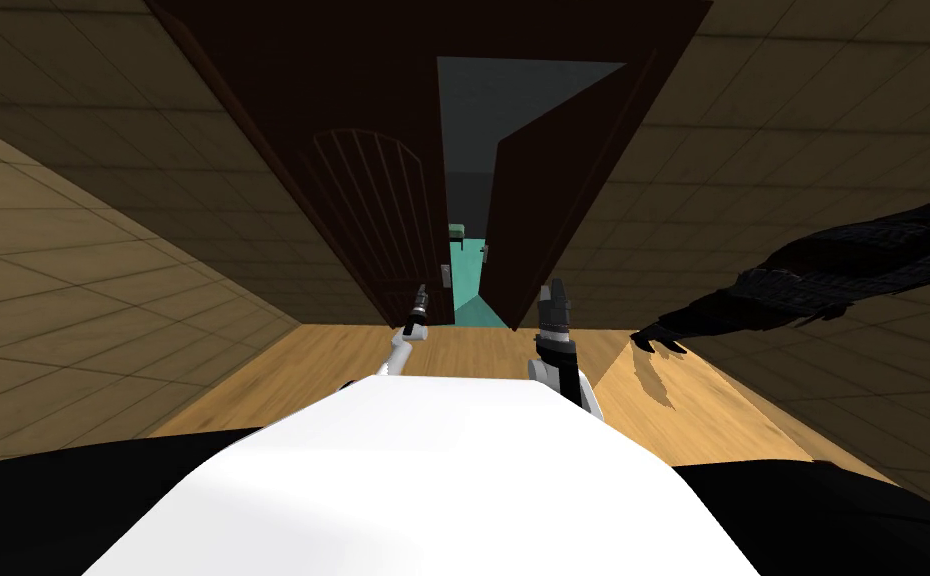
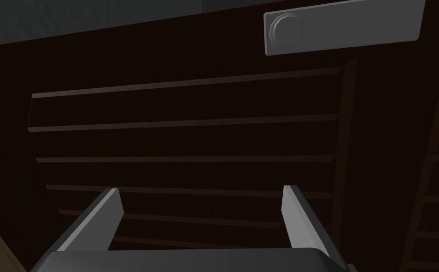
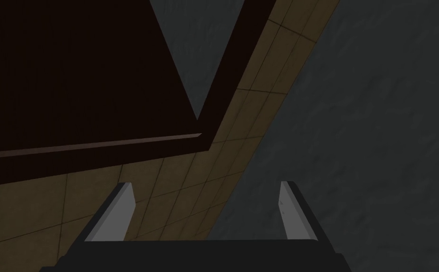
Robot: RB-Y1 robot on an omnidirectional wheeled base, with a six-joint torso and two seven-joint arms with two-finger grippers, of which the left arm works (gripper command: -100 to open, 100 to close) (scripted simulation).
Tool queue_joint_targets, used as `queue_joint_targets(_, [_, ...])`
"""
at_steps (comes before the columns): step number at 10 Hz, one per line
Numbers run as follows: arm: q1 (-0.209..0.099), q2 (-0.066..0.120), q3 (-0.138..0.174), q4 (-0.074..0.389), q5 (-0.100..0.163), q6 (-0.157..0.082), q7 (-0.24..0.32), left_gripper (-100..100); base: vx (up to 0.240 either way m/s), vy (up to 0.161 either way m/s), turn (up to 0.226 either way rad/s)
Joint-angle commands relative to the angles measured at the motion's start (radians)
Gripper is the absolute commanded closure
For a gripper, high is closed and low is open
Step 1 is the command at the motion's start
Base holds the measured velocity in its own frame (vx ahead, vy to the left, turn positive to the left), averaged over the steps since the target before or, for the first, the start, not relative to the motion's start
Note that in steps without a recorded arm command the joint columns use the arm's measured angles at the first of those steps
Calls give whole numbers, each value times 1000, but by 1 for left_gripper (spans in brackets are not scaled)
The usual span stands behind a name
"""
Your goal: Push the door open
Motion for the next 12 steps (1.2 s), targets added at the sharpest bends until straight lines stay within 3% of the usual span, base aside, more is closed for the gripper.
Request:
queue_joint_targets(1, [-28,-9,6,45,3,6,-3,-100,95,3,3])
queue_joint_targets(4, [-68,-20,13,114,8,13,-2,-100,83,6,2])
queue_joint_targets(7, [-126,-39,24,214,16,23,-1,-100,119,-4,3])
queue_joint_targets(12, [-185,-65,35,316,24,33,-1,-100,84,5,2])
